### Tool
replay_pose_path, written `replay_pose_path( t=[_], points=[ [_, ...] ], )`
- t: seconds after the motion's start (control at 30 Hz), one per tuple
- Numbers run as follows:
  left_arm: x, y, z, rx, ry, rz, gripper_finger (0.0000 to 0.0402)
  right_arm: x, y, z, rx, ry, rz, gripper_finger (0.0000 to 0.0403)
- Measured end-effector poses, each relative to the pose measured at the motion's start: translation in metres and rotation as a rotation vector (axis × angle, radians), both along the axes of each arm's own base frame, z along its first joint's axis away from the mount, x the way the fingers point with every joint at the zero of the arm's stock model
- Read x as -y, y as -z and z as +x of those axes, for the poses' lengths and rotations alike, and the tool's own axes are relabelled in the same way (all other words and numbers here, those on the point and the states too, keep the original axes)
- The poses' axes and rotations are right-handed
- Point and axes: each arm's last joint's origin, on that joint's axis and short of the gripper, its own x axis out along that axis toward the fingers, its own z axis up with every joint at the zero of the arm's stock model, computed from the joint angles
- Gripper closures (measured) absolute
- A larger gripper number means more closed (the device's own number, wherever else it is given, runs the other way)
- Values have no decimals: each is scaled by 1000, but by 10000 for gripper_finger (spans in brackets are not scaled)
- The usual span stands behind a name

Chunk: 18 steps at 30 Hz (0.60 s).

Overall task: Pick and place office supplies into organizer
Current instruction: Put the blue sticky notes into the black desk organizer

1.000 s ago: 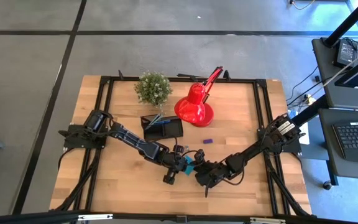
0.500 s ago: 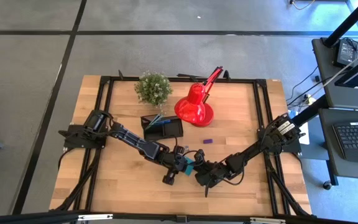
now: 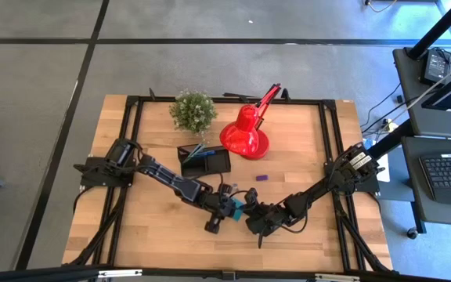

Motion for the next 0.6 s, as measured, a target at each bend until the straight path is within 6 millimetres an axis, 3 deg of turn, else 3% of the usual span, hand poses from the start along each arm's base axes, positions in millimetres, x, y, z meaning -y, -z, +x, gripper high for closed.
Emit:
replay_pose_path(
  t=[0.2, 0.33, 0.6],
  points=[
    [5, -7, -5, 12, 19, 38, 362, 0, 0, 0, 0, 1, -1, 364],
    [11, -22, -11, 33, -8, 40, 330, 0, 0, 0, 1, 2, -1, 365],
    [26, -33, -20, 114, -65, 198, 269, -1, -3, 2, 1, 5, 0, 365]
  ],
)
